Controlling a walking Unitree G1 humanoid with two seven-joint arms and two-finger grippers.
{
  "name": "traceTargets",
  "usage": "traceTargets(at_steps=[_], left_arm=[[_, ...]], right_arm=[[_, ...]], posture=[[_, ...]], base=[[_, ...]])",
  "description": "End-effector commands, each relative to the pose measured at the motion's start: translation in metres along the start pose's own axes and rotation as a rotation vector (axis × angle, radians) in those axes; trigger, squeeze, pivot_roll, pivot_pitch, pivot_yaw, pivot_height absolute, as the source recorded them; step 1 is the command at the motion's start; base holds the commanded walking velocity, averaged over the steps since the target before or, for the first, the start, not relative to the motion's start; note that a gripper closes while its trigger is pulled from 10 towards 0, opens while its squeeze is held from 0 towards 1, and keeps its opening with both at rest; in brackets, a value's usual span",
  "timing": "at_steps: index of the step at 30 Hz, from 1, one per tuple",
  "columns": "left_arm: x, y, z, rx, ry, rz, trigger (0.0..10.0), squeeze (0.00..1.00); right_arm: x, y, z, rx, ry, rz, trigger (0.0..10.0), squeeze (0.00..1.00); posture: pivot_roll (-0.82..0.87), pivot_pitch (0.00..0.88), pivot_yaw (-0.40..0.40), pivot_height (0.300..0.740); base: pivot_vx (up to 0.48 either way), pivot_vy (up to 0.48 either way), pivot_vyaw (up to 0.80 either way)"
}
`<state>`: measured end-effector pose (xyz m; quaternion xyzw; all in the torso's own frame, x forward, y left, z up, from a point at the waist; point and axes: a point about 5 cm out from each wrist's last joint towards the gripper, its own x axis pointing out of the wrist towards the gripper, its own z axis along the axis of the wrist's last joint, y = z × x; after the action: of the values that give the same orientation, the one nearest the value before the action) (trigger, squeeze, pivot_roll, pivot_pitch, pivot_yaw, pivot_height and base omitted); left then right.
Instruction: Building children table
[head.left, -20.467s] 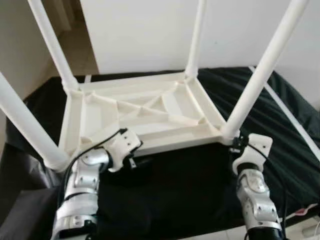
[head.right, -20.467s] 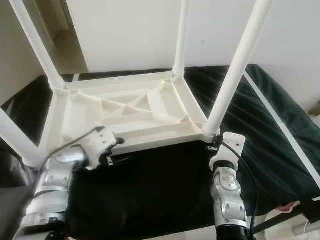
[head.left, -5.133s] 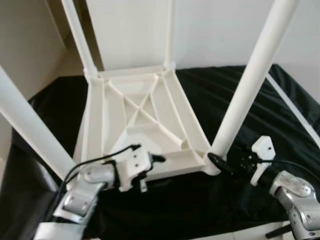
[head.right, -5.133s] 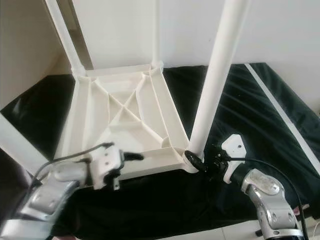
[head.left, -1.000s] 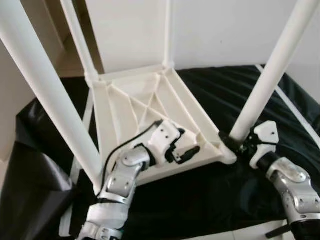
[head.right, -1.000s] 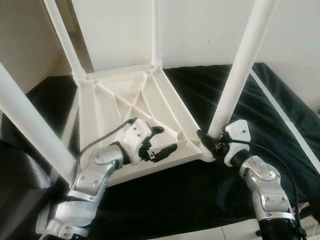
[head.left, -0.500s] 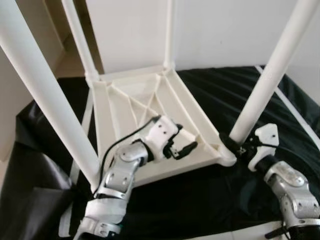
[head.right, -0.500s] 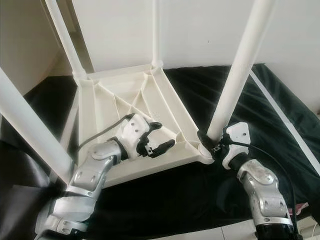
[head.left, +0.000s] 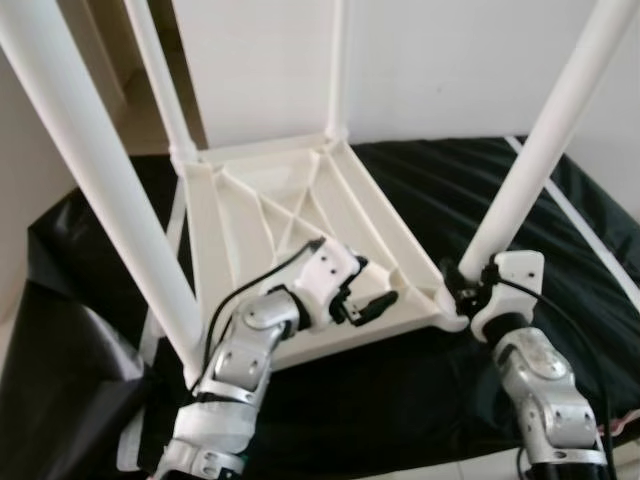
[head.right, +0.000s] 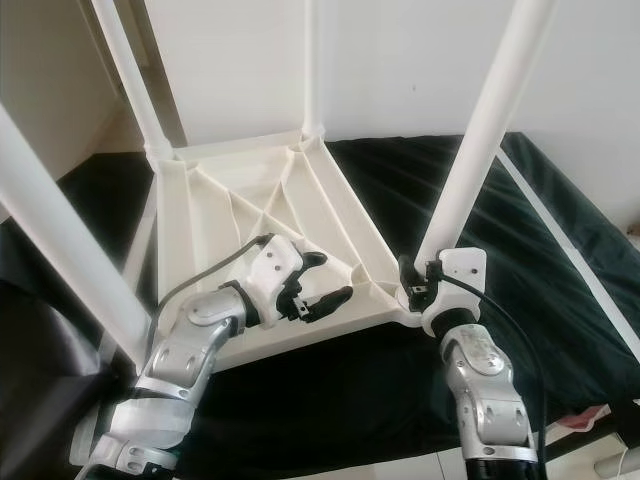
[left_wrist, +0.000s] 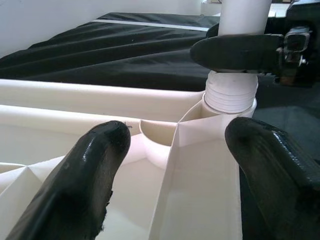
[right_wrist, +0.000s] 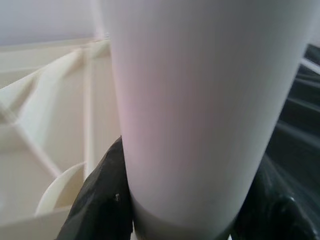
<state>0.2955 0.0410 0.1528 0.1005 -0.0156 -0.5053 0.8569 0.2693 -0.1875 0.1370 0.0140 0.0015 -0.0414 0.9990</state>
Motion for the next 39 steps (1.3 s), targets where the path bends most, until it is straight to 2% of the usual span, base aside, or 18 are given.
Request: traceTargets(at_steps=[1, 2, 3, 6, 11, 18, 19, 20, 21, 24, 28, 30, 36, 37, 39], left_arm=[[-0.002, 0.007, -0.008, -0.017, 0.036, 0.177, 10.0, 0.0], [-0.002, 0.007, -0.008, -0.017, 0.036, 0.177, 10.0, 0.0], [-0.001, 0.006, -0.008, -0.02, 0.034, 0.178, 10.0, 0.0], [-0.001, 0.006, -0.008, -0.022, 0.034, 0.18, 10.0, 0.0], [-0.001, 0.006, -0.009, -0.02, 0.036, 0.183, 10.0, 0.0], [0.0, 0.006, -0.009, -0.014, 0.039, 0.184, 10.0, 0.0], [0.001, 0.006, -0.009, -0.011, 0.04, 0.183, 10.0, 0.0], [0.001, 0.006, -0.009, -0.011, 0.04, 0.183, 10.0, 0.0], [0.001, 0.006, -0.009, -0.01, 0.041, 0.181, 10.0, 0.0], [0.001, 0.005, -0.009, -0.009, 0.041, 0.181, 10.0, 0.0], [-0.001, 0.005, -0.01, -0.002, 0.047, 0.181, 10.0, 0.0], [-0.001, 0.005, -0.01, -0.002, 0.047, 0.181, 10.0, 0.0], [-0.002, 0.005, -0.011, 0.003, 0.054, 0.176, 10.0, 0.0], [-0.002, 0.005, -0.012, 0.005, 0.055, 0.172, 10.0, 0.0], [-0.002, 0.004, -0.012, 0.009, 0.057, 0.163, 10.0, 0.0]], right_arm=[[-0.005, -0.008, -0.023, 0.016, 0.12, -0.138, 10.0, 0.0], [-0.005, -0.008, -0.023, 0.016, 0.12, -0.138, 10.0, 0.0], [-0.005, 0.0, -0.028, 0.047, 0.159, -0.198, 10.0, 0.0], [-0.004, 0.013, -0.027, 0.093, 0.157, -0.203, 10.0, 0.0], [-0.003, 0.02, -0.024, 0.103, 0.147, -0.194, 10.0, 0.0], [-0.002, 0.018, -0.02, 0.095, 0.131, -0.168, 10.0, 0.0], [-0.001, 0.016, -0.017, 0.082, 0.118, -0.157, 10.0, 0.14], [-0.001, 0.016, -0.017, 0.082, 0.118, -0.157, 10.0, 0.14], [-0.001, 0.014, -0.016, 0.079, 0.11, -0.148, 10.0, 1.0], [-0.001, 0.014, -0.015, 0.079, 0.106, -0.142, 10.0, 1.0], [-0.003, 0.004, -0.006, 0.049, 0.046, -0.048, 10.0, 1.0], [-0.003, 0.004, -0.006, 0.049, 0.046, -0.048, 10.0, 1.0], [-0.007, -0.011, -0.001, -0.018, 0.015, 0.158, 10.0, 1.0], [-0.007, -0.013, -0.001, -0.043, 0.011, 0.184, 10.0, 0.0], [-0.007, -0.015, -0.002, -0.075, 0.03, 0.285, 10.0, 0.0]], posture=[[-0.06, 0.007, -0.019, 0.74], [-0.06, 0.007, -0.019, 0.74], [-0.06, 0.008, -0.021, 0.74], [-0.05, 0.009, -0.021, 0.74], [-0.06, 0.007, -0.02, 0.74], [-0.06, 0.003, -0.022, 0.74], [-0.06, 0.002, -0.023, 0.74], [-0.06, 0.002, -0.023, 0.74], [-0.06, 0.002, -0.026, 0.74], [-0.06, 0.002, -0.026, 0.74], [-0.05, 0.001, -0.03, 0.74], [-0.05, 0.001, -0.03, 0.74], [-0.06, 0.0, -0.025, 0.74], [-0.06, 0.0, -0.02, 0.74], [-0.06, 0.0, -0.018, 0.74]], base=[[0.0, 0.0, 0.0], [0.0, 0.0, 0.0], [0.0, 0.0, 0.0], [0.0, 0.0, 0.0], [0.0, 0.0, 0.0], [0.0, 0.0, 0.0], [0.0, 0.0, 0.0], [0.0, 0.0, 0.0], [0.0, 0.0, 0.0], [0.0, 0.0, 0.0], [0.0, 0.0, 0.0], [0.0, 0.0, 0.0], [0.0, 0.0, 0.0], [0.0, 0.0, 0.0], [0.0, 0.0, 0.0]])
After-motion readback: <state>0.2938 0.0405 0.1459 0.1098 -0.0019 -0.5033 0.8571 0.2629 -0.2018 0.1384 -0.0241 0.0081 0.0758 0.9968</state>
